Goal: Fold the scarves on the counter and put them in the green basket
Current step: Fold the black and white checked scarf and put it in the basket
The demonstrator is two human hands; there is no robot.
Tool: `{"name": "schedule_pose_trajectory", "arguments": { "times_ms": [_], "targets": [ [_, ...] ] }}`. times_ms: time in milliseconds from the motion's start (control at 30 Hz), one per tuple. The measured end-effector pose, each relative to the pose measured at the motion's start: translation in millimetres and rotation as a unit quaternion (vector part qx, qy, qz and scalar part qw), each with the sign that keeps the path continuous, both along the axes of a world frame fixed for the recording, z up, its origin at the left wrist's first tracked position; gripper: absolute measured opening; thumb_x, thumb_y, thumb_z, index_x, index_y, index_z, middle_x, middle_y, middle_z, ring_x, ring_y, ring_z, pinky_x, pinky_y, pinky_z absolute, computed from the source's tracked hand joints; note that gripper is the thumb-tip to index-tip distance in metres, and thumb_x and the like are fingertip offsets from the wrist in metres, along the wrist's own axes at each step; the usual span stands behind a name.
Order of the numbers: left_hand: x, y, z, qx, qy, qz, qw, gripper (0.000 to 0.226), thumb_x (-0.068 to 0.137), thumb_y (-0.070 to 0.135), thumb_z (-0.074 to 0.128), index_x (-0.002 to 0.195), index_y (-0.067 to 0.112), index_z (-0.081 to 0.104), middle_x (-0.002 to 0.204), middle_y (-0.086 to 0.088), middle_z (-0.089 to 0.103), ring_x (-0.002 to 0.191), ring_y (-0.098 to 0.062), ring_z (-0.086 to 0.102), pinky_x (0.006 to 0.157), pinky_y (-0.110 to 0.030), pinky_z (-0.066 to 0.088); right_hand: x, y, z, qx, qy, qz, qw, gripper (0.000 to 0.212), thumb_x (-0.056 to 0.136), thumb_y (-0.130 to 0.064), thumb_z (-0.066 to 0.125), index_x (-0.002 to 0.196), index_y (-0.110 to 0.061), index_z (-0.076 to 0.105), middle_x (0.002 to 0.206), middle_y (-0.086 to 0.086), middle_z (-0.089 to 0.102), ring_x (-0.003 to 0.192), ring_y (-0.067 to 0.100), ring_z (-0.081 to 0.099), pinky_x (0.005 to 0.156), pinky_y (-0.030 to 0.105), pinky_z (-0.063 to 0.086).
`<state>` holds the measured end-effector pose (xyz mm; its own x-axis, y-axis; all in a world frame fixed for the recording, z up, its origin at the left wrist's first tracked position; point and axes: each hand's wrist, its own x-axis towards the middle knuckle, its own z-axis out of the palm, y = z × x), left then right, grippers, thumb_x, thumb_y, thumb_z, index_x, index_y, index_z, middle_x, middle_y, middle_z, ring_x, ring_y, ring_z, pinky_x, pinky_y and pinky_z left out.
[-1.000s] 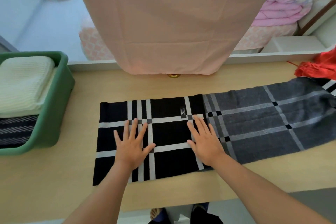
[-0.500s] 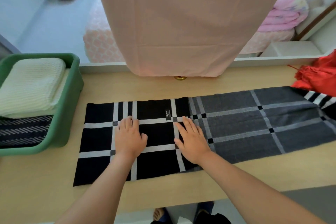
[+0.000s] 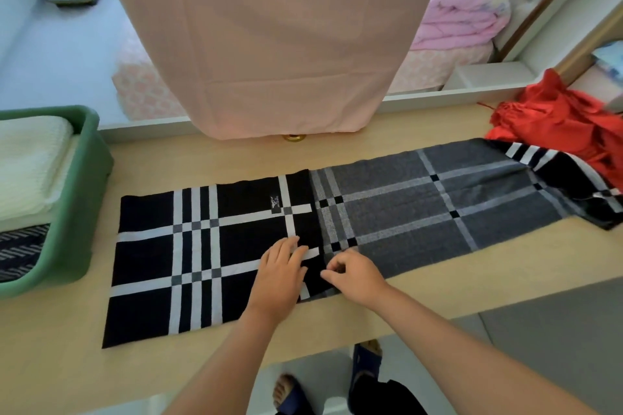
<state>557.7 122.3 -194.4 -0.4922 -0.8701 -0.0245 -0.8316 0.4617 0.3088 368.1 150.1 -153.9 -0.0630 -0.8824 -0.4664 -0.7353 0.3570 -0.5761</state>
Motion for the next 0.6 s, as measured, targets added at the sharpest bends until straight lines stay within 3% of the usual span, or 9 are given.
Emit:
{"name": "schedule_pose_trajectory", "arguments": {
  "times_ms": [100,200,300,400,467,533,600],
  "targets": [
    [5.7,11.9,0.1,0.01,0.002,0.008,1.0,0.049,0.094,0.042,0.05,0.138,0.021,0.049,0.141,-0.001,0.049,0.132,-0.022,0.045,0.107,-0.04,0.042,5.0,3.8,-0.1,-0.002,-0.023,-0.049,0.999,0.017,0.094,-0.035,0.064,0.08,-0.027,0.06,0.083,-0.008,0.062,0.074,0.007,0.059,0.07,0.03,0.05],
    [12.6,22.4,-8.2,0.019,-0.035,-0.002,0.999,0.068,0.091,0.055,0.046,0.149,0.021,0.034,0.151,-0.003,0.041,0.141,-0.026,0.036,0.116,-0.047,0.031,5.3,10.6,-4.6,0.016,-0.068,-0.121,0.99,0.011,0.096,-0.025,0.061,0.086,-0.021,0.059,0.072,-0.002,0.068,0.063,0.01,0.065,0.068,0.035,0.056],
    [18.6,26.4,-8.4,0.04,-0.071,-0.031,0.996,0.077,0.089,0.068,0.033,0.155,0.033,0.015,0.162,-0.006,0.017,0.15,-0.028,0.011,0.12,-0.051,0.012,2.4,17.4,-10.2,0.016,0.033,-0.056,0.998,0.006,0.095,-0.023,0.061,0.098,-0.021,0.057,0.087,-0.002,0.069,0.082,0.015,0.066,0.08,0.037,0.055],
    [19.5,23.4,1.1,0.074,-0.1,-0.06,0.99,0.08,0.084,0.077,0.031,0.154,0.044,0.008,0.164,-0.002,-0.005,0.15,-0.028,-0.011,0.12,-0.053,-0.004,1.7,18.8,-5.0,-0.029,0.16,0.057,0.985,0.031,0.095,-0.029,0.06,0.124,-0.025,0.048,0.112,-0.001,0.062,0.102,0.021,0.062,0.08,0.036,0.052],
    [15.6,21.7,11.1,0.086,-0.091,-0.038,0.991,0.074,0.086,0.076,0.029,0.152,0.045,0.019,0.164,0.002,0.001,0.151,-0.026,-0.004,0.121,-0.053,-0.001,-1.2,17.4,-2.5,-0.07,0.17,0.134,0.974,0.038,0.095,-0.028,0.059,0.131,-0.03,0.047,0.125,-0.002,0.053,0.114,0.02,0.055,0.087,0.037,0.051],
    [7.6,17.9,21.4,0.078,-0.088,-0.023,0.993,0.064,0.09,0.07,0.03,0.147,0.041,0.035,0.16,0.001,0.021,0.148,-0.024,0.015,0.12,-0.048,0.014,-7.6,16.2,-1.6,-0.056,0.146,0.193,0.969,0.039,0.095,-0.026,0.058,0.134,-0.031,0.051,0.13,-0.002,0.047,0.122,0.019,0.046,0.097,0.039,0.047],
    [-6.7,9.0,30.4,0.055,-0.1,-0.03,0.993,0.055,0.091,0.063,0.034,0.138,0.036,0.047,0.147,0.003,0.039,0.135,-0.019,0.033,0.111,-0.04,0.03,-20.6,13.5,5.0,-0.029,0.094,0.168,0.981,0.034,0.097,-0.024,0.055,0.131,-0.029,0.057,0.128,-0.003,0.048,0.121,0.018,0.048,0.099,0.038,0.046]
  ]
}}
